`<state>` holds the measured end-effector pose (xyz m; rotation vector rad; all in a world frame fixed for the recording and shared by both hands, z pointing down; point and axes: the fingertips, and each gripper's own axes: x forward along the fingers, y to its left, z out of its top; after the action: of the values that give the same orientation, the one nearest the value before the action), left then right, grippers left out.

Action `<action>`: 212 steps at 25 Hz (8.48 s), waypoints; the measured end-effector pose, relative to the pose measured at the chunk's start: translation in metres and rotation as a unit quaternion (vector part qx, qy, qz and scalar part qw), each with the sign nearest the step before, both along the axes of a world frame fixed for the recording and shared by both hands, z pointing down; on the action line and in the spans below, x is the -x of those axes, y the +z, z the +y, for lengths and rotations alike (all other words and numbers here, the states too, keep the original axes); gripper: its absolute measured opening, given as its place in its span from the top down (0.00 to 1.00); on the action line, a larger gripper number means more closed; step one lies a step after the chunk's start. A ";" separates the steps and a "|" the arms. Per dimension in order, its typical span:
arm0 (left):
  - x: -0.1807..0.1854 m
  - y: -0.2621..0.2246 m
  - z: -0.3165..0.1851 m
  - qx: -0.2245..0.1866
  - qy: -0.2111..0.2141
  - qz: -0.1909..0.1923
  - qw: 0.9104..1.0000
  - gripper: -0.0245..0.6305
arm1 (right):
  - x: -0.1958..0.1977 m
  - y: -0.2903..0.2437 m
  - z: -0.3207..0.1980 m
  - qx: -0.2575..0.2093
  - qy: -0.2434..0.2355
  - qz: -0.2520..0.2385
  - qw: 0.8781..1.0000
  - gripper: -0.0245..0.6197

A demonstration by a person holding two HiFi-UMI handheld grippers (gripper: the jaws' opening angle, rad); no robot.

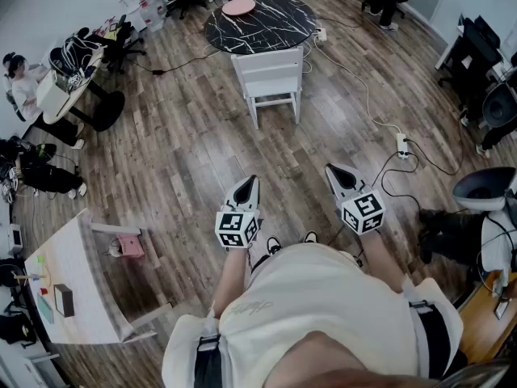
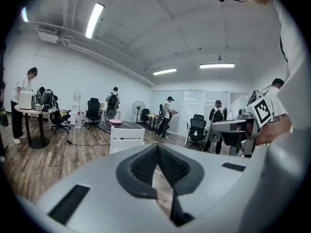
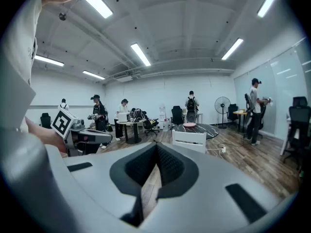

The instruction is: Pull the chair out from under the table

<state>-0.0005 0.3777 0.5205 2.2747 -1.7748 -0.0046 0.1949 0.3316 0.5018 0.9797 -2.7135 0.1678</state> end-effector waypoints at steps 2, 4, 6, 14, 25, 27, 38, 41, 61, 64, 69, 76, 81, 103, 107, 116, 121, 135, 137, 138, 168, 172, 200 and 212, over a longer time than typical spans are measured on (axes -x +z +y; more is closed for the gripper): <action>0.007 -0.003 -0.005 -0.003 -0.001 -0.001 1.000 0.93 | 0.005 0.001 -0.004 -0.003 -0.004 0.009 1.000 0.95; 0.013 -0.007 -0.010 -0.006 0.000 -0.003 1.000 0.93 | 0.010 0.001 -0.008 -0.007 -0.006 0.017 1.000 0.95; 0.018 -0.012 -0.016 -0.010 0.002 -0.006 1.000 0.93 | 0.014 -0.001 -0.012 -0.011 -0.006 0.017 1.000 0.95; 0.039 -0.023 -0.032 -0.018 -0.002 -0.011 1.000 0.93 | 0.023 -0.006 -0.023 -0.007 0.002 -0.012 1.000 0.95; 0.071 -0.001 -0.035 0.004 0.006 -0.005 1.000 0.93 | 0.043 0.002 -0.029 0.001 0.025 -0.027 0.999 0.93; 0.075 -0.003 -0.039 0.000 0.013 -0.003 1.000 0.93 | 0.049 0.000 -0.031 0.000 0.026 -0.029 0.999 0.85; 0.073 -0.011 -0.044 -0.039 0.063 -0.028 0.997 0.60 | 0.068 0.008 -0.023 0.007 0.039 -0.012 0.999 0.64; 0.072 -0.004 -0.044 -0.034 0.071 -0.021 0.997 0.60 | 0.072 0.012 -0.019 0.012 0.038 -0.006 0.999 0.64; 0.049 -0.013 -0.190 -0.013 0.040 -0.031 0.999 0.60 | 0.059 0.030 -0.188 0.007 -0.018 -0.039 0.999 0.64; 0.046 -0.016 -0.219 -0.018 0.019 -0.020 0.999 0.60 | 0.055 0.038 -0.215 0.012 -0.035 -0.036 0.999 0.64; 0.042 -0.002 -0.235 0.008 0.003 -0.016 1.000 0.60 | 0.051 0.051 -0.238 0.028 -0.047 -0.034 0.998 0.64; 0.046 0.018 -0.254 0.039 0.011 -0.020 0.999 0.60 | 0.055 0.072 -0.250 0.059 -0.051 -0.028 0.997 0.64; 0.046 0.033 -0.283 0.046 0.030 -0.003 0.998 0.60 | 0.064 0.085 -0.262 0.081 -0.050 -0.019 0.995 0.64; 0.140 0.017 -0.479 0.014 0.104 0.015 0.994 0.60 | 0.157 0.040 -0.453 0.064 0.016 -0.002 0.998 0.66; 0.152 0.025 -0.496 0.020 0.111 0.016 0.994 0.60 | 0.164 0.048 -0.461 0.073 0.029 0.001 0.997 0.66; 0.168 0.030 -0.540 0.034 0.101 0.001 0.994 0.60 | 0.165 0.052 -0.514 0.072 0.041 -0.011 0.997 0.66; 0.174 0.031 -0.573 0.042 0.097 -0.029 0.994 0.60 | 0.179 0.062 -0.560 0.070 0.018 -0.024 0.997 0.66; 0.163 0.021 -0.671 0.045 0.098 -0.070 0.992 0.60 | 0.223 0.035 -0.670 0.022 -0.100 -0.029 0.994 0.67; 0.155 0.024 -0.682 0.046 0.103 -0.068 0.991 0.60 | 0.227 0.039 -0.675 0.013 -0.129 -0.015 0.991 0.67; 0.151 0.024 -0.686 0.047 0.106 -0.068 0.991 0.60 | 0.229 0.042 -0.678 0.011 -0.142 -0.008 0.990 0.67; 0.091 0.169 -0.638 0.275 0.483 -0.283 0.782 0.60 | 0.283 0.175 -0.605 0.067 -0.384 0.350 0.852 0.65; 0.088 0.188 -0.633 0.295 0.498 -0.296 0.760 0.60 | 0.282 0.198 -0.597 0.075 -0.395 0.390 0.828 0.65; 0.082 0.275 -0.629 0.331 0.511 -0.423 0.671 0.64 | 0.279 0.286 -0.590 0.054 -0.436 0.504 0.743 0.77; 0.076 0.277 -0.632 0.326 0.509 -0.428 0.672 0.65 | 0.278 0.286 -0.594 0.063 -0.424 0.485 0.762 0.85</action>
<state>-0.0762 -0.2547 0.7975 2.3773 -0.2005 1.7877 -0.0827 -0.2622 0.7879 -0.2761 -1.8322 -0.2654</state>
